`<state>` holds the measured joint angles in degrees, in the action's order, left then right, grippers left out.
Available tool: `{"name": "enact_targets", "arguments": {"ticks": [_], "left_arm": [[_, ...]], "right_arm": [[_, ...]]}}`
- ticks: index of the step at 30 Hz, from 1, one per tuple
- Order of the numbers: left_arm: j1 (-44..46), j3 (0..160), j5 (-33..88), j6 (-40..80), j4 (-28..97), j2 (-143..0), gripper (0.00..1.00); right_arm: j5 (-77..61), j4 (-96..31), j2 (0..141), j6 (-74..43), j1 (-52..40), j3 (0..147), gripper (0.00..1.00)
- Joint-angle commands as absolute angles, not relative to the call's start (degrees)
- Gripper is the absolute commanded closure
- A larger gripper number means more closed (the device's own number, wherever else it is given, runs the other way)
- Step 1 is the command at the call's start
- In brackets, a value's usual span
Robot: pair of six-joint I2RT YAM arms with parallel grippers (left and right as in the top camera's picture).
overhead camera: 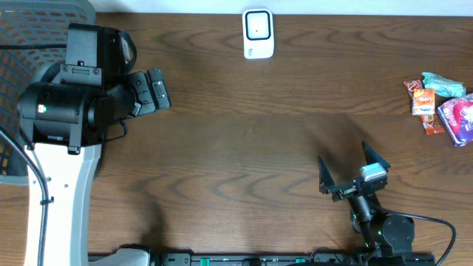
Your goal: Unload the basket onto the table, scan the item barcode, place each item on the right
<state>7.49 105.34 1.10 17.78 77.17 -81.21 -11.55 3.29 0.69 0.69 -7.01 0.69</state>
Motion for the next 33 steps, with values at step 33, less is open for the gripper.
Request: {"name": "enact_targets", "arguments": {"ticks": [33], "left_arm": [[7.2, 105.6, 0.4, 17.8, 77.3, -81.3, 0.02]], "right_arm": [[-8.5, -3.6, 0.3, 0.1, -7.2, 0.3, 0.01]]}}
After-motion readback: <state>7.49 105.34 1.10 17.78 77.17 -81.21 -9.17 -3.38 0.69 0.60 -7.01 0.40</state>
